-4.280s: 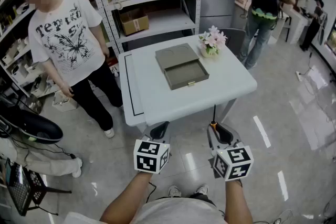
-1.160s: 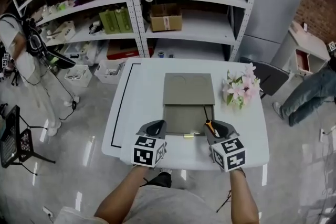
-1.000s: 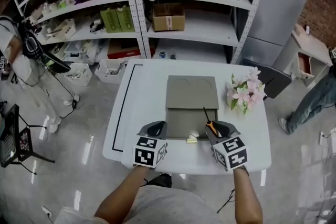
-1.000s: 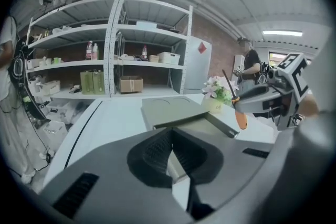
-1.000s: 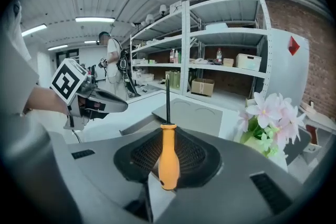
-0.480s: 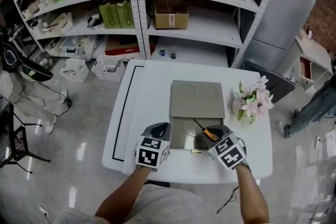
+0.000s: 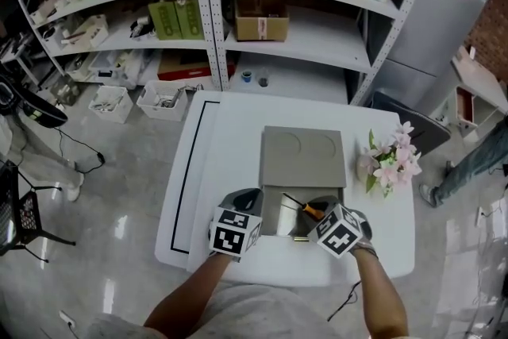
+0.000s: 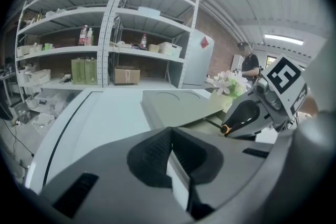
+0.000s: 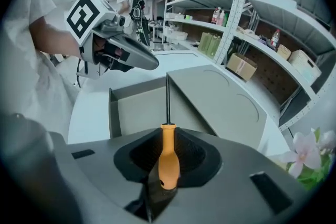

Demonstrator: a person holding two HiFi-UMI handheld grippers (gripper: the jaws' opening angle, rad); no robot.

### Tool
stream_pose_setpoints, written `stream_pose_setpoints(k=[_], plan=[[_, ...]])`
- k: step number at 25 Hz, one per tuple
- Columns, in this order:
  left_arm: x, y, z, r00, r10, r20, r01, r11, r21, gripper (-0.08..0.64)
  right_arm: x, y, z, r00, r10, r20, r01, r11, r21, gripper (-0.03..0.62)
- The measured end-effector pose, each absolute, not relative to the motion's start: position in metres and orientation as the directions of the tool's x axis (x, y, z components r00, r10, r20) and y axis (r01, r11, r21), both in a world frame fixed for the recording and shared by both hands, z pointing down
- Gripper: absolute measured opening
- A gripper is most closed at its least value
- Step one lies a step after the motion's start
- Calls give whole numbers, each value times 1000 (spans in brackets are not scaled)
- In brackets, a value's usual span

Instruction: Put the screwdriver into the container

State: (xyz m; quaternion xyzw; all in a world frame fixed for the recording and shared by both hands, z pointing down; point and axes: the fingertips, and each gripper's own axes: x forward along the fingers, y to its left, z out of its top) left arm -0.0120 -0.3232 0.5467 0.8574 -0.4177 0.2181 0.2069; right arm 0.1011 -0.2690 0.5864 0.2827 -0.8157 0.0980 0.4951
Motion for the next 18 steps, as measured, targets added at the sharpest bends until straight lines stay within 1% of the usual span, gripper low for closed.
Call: stream_pose_setpoints(k=[9, 18], plan=[[-12, -331, 553, 557, -616, 557, -805, -565, 181, 5, 93, -274, 599, -329, -303, 894, -479, 870, 119, 75], [-12, -331, 555, 552, -617, 561, -809, -560, 180, 5, 91, -275, 609, -327, -288, 900, -468, 877, 111, 77]])
